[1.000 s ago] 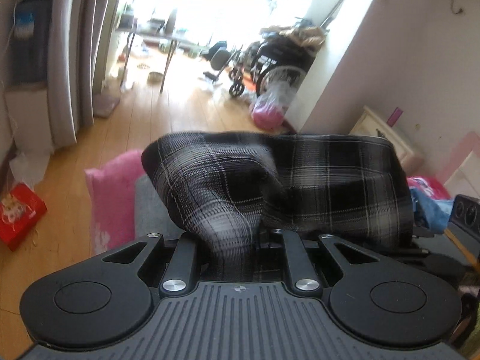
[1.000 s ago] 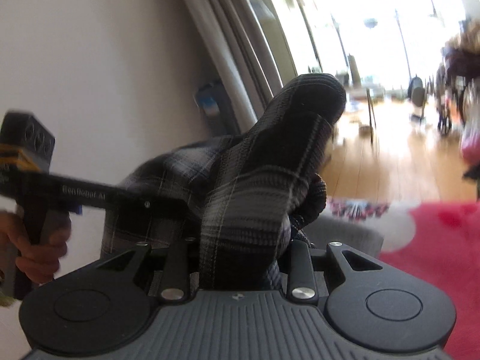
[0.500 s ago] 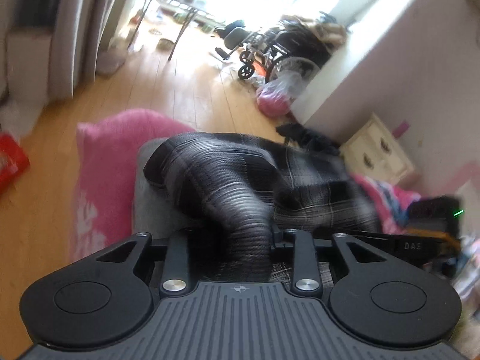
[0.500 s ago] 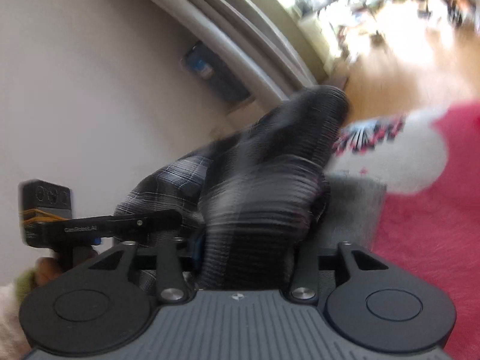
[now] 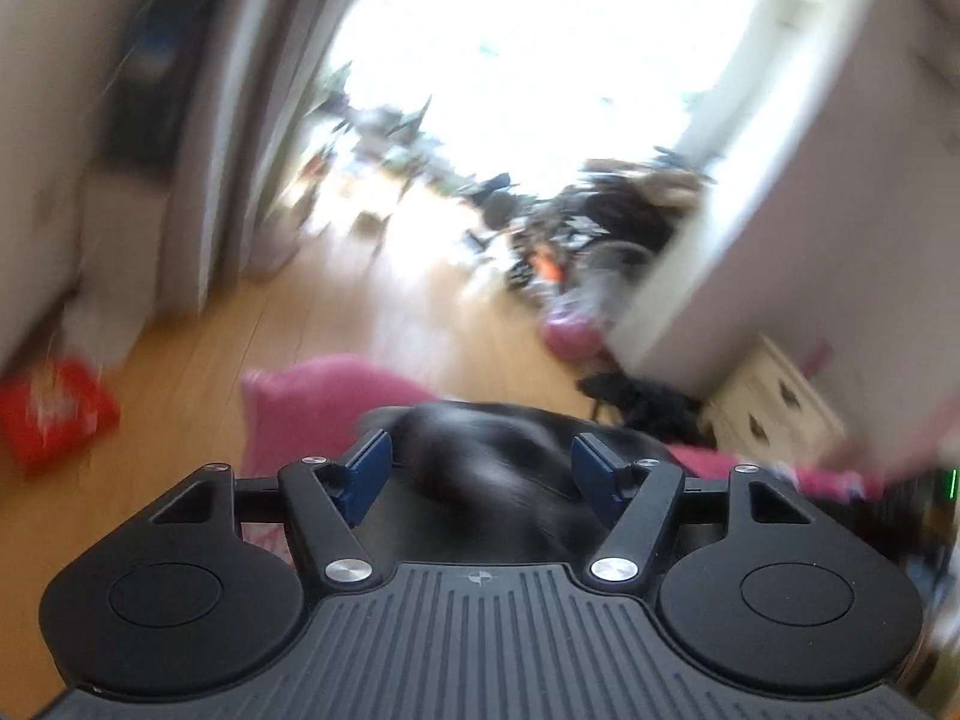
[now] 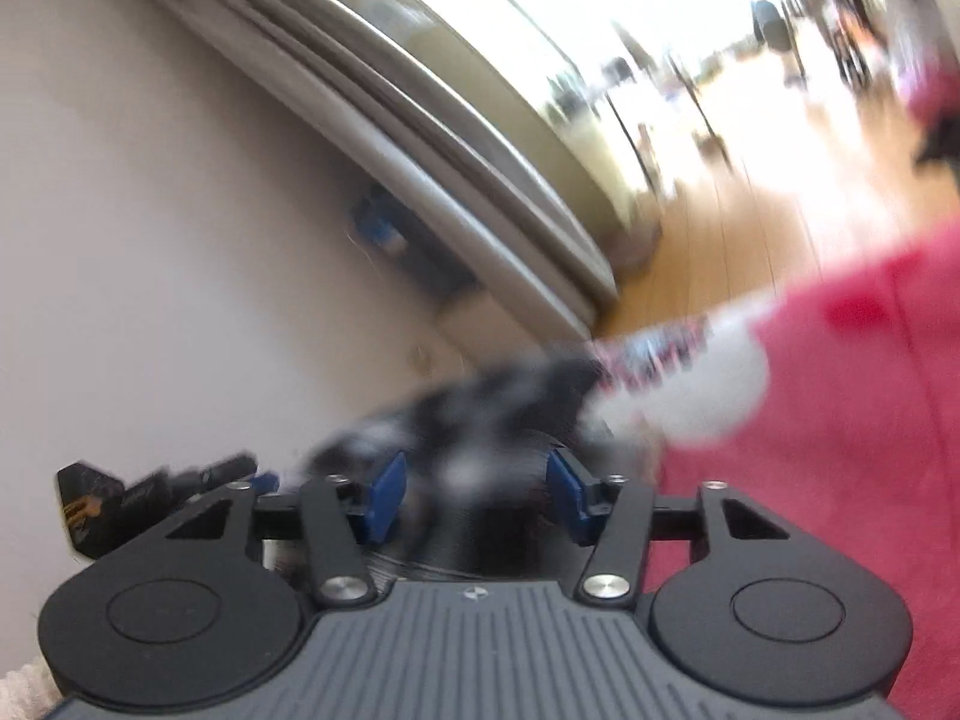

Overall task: Fold clothes
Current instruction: 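Carry the plaid pants with both grippers toward the folded clothes stack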

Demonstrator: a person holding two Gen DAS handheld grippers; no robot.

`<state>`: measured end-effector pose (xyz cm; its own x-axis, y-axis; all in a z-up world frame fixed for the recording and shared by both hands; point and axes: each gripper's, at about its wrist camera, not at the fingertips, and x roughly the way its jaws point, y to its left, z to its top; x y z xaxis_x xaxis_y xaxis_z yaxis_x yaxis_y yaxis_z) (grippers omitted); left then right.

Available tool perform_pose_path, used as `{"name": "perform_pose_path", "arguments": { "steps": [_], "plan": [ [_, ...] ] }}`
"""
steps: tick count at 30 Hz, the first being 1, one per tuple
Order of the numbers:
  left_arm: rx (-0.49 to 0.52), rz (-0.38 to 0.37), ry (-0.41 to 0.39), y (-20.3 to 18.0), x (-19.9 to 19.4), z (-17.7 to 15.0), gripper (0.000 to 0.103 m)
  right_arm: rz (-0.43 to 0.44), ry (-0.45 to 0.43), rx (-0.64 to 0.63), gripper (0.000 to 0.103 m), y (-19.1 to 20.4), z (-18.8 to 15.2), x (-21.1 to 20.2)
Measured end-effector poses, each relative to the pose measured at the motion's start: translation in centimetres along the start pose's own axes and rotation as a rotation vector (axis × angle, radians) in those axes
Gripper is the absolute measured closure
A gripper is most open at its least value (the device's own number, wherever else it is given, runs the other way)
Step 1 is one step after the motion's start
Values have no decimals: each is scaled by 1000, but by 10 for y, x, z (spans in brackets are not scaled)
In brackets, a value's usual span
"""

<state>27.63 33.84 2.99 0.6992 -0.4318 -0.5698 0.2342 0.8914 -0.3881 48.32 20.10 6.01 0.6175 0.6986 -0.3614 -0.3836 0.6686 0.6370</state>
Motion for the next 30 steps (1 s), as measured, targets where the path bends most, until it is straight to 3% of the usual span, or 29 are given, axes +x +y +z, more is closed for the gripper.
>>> {"name": "perform_pose_path", "arguments": {
  "steps": [4, 6, 9, 14, 16, 17, 20, 24, 26, 30],
  "plan": [
    [121, 35, -42, -29, -14, -27, 38, -29, 27, -245, 57, 50, -32, 1],
    [182, 52, -64, -43, -21, -40, 40, -58, 100, -306, 57, 54, -56, 19],
    [199, 77, -124, -49, -33, -53, 50, -191, 171, -420, 61, 56, -86, 45],
    [127, 114, -262, -37, -56, -64, 40, -190, 187, -501, 59, 89, -59, 40],
    [98, 129, -318, -32, -65, -68, 37, -176, 191, -485, 47, 104, -35, 45],
    [87, 144, -348, -28, -71, -68, 35, -164, 199, -470, 47, 110, -23, 53],
    [84, 216, -359, -15, -69, -68, 33, -146, 277, -379, 42, 134, 15, 98],
    [58, 200, -301, -4, -50, -62, 33, -178, 463, -283, 36, 166, 47, 181],
    [53, 195, -286, -4, -42, -65, 33, -266, 579, -339, 36, 182, 47, 230],
    [62, 181, -290, -3, -44, -66, 34, -456, 723, -558, 36, 210, 14, 290]
  ]
}}
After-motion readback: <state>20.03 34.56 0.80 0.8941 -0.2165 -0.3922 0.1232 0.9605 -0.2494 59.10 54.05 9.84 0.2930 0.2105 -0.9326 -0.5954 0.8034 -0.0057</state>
